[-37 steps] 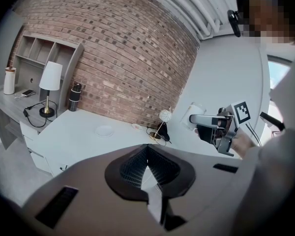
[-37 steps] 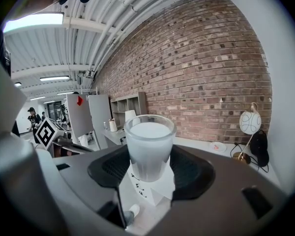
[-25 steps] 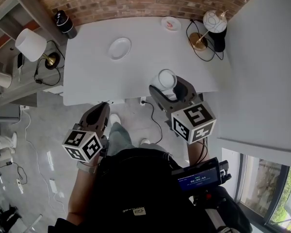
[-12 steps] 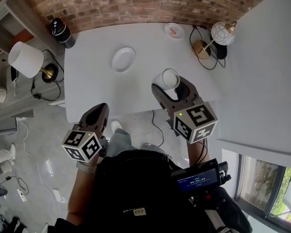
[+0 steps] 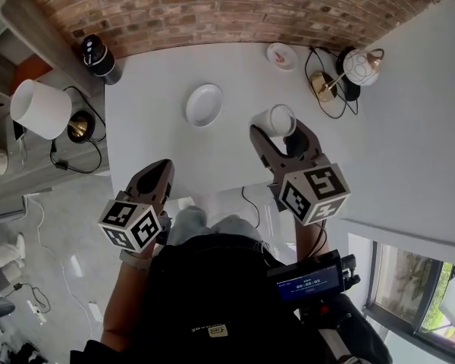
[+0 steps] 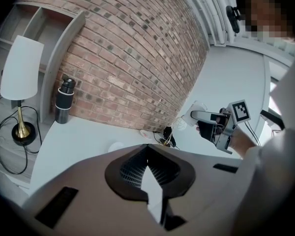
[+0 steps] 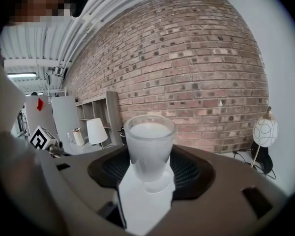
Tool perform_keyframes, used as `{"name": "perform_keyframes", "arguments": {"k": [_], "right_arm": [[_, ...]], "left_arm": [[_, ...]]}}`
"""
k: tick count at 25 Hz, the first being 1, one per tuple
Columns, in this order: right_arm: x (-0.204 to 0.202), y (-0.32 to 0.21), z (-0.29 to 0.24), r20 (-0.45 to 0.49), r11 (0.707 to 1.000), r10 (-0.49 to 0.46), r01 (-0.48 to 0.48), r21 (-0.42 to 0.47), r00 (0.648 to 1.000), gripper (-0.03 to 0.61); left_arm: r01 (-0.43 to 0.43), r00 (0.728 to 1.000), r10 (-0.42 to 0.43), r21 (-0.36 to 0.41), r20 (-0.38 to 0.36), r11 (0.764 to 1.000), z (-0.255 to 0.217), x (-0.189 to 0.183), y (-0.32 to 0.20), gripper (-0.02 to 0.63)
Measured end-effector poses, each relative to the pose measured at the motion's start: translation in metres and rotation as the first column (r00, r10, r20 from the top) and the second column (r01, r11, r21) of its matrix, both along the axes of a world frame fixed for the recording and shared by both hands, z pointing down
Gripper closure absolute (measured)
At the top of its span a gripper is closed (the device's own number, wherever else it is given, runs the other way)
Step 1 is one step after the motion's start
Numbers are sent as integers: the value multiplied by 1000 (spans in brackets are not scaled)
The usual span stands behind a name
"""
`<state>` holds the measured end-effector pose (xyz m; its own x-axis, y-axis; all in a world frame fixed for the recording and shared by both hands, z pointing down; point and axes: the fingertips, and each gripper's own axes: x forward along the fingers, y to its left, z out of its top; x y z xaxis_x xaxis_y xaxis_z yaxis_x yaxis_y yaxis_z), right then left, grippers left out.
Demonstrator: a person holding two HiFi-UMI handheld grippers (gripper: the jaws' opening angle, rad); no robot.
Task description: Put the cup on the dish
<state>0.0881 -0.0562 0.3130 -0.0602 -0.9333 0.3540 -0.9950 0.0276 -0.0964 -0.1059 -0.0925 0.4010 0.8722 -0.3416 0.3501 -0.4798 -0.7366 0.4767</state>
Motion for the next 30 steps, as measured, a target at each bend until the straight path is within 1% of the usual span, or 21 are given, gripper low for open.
{"name": "perform_keyframes", "arguments": {"k": [6, 11, 16, 23, 30], "right_arm": [[0, -19, 0, -1, 1000, 15, -15, -5, 1000, 321], [0, -25, 0, -3, 1000, -2, 2, -15, 1000, 321], [3, -32, -1, -19, 999, -43, 42, -25, 999, 321], [5, -48, 1, -53, 992, -123, 122, -31, 991, 321], [9, -70, 9, -50, 984, -176, 175, -37, 983, 321]], "left_arm": [[-7, 1000, 7, -7, 7, 1000, 1, -4, -16, 609], [9, 1000, -9, -8, 9, 1000, -2, -5, -16, 609], [54, 998, -54, -20, 14, 998, -2, -5, -13, 609], [141, 990, -141, -25, 19, 990, -2, -6, -16, 609], [210, 977, -209, -20, 32, 978, -2, -10, -21, 609]]}}
